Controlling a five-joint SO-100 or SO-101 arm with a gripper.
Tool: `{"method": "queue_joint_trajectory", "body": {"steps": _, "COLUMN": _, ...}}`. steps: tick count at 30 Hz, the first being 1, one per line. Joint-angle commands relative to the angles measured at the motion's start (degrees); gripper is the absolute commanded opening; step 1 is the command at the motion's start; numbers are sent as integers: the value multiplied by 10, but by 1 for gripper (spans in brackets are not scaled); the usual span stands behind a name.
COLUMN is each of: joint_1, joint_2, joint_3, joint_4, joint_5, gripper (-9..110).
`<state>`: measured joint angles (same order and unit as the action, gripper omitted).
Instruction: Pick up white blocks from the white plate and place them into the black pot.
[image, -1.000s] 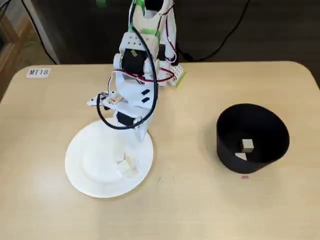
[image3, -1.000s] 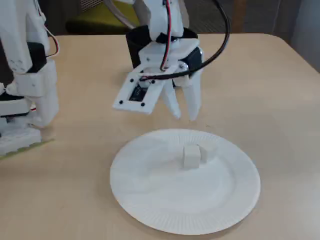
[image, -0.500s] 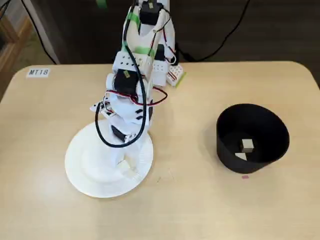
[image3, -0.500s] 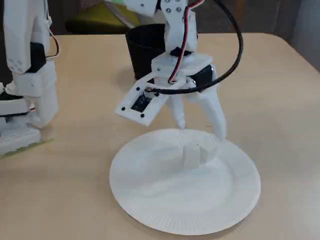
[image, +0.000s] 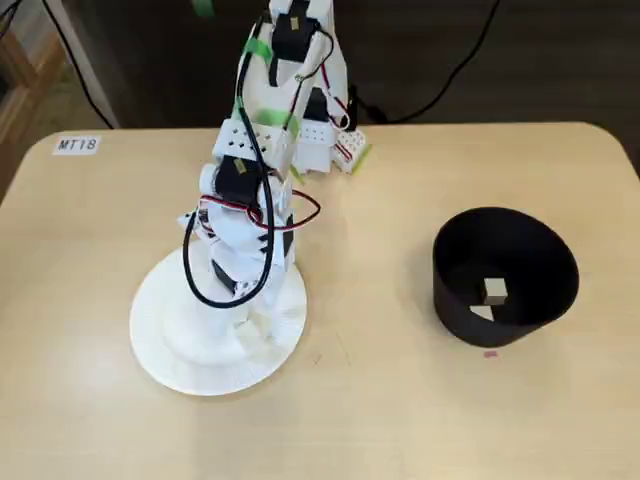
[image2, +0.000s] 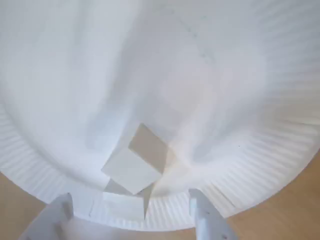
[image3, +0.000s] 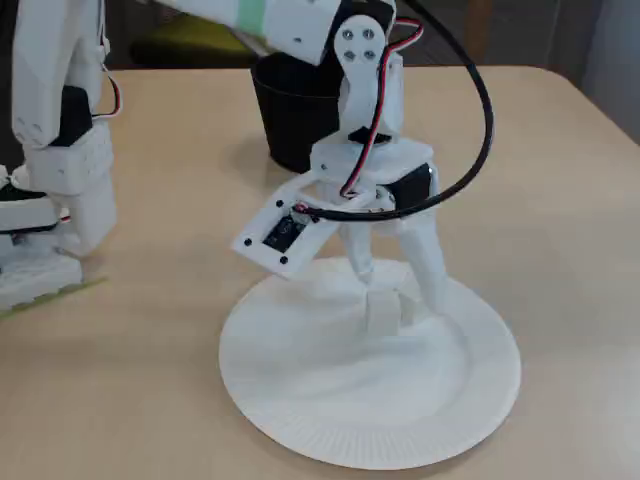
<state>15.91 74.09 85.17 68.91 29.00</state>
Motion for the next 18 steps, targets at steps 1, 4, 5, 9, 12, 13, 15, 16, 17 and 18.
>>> {"method": "queue_joint_trajectory", "body": {"steps": 1, "joint_1": -1, "joint_2": -10, "joint_3": -37, "joint_4": -9, "joint_5": -9, "gripper": 32}}
{"method": "queue_joint_trajectory", "body": {"steps": 4, "joint_1": -1, "joint_2": -34, "joint_3": -59, "joint_4": -15, "joint_5": -18, "gripper": 31}}
{"method": "queue_joint_trajectory", "body": {"steps": 5, "joint_1": -1, "joint_2": -43, "joint_3": -68, "joint_4": -15, "joint_5": -21, "gripper": 30}}
{"method": "queue_joint_trajectory", "body": {"steps": 9, "joint_1": 4, "joint_2": -79, "joint_3": -104, "joint_4": -23, "joint_5": -28, "gripper": 14}}
{"method": "queue_joint_trajectory", "body": {"steps": 12, "joint_1": 14, "joint_2": -104, "joint_3": -130, "joint_4": -23, "joint_5": -39, "gripper": -2}}
{"method": "queue_joint_trajectory", "body": {"steps": 13, "joint_1": 16, "joint_2": -109, "joint_3": -135, "joint_4": -23, "joint_5": -46, "gripper": -2}}
{"method": "queue_joint_trajectory", "body": {"steps": 15, "joint_1": 20, "joint_2": -113, "joint_3": -142, "joint_4": -29, "joint_5": -58, "gripper": -2}}
{"method": "queue_joint_trajectory", "body": {"steps": 16, "joint_1": 21, "joint_2": -116, "joint_3": -147, "joint_4": -29, "joint_5": -63, "gripper": -2}}
{"method": "queue_joint_trajectory", "body": {"steps": 17, "joint_1": 23, "joint_2": -117, "joint_3": -149, "joint_4": -30, "joint_5": -67, "gripper": -2}}
{"method": "queue_joint_trajectory", "body": {"steps": 18, "joint_1": 24, "joint_2": -117, "joint_3": -150, "joint_4": -33, "joint_5": -72, "gripper": -2}}
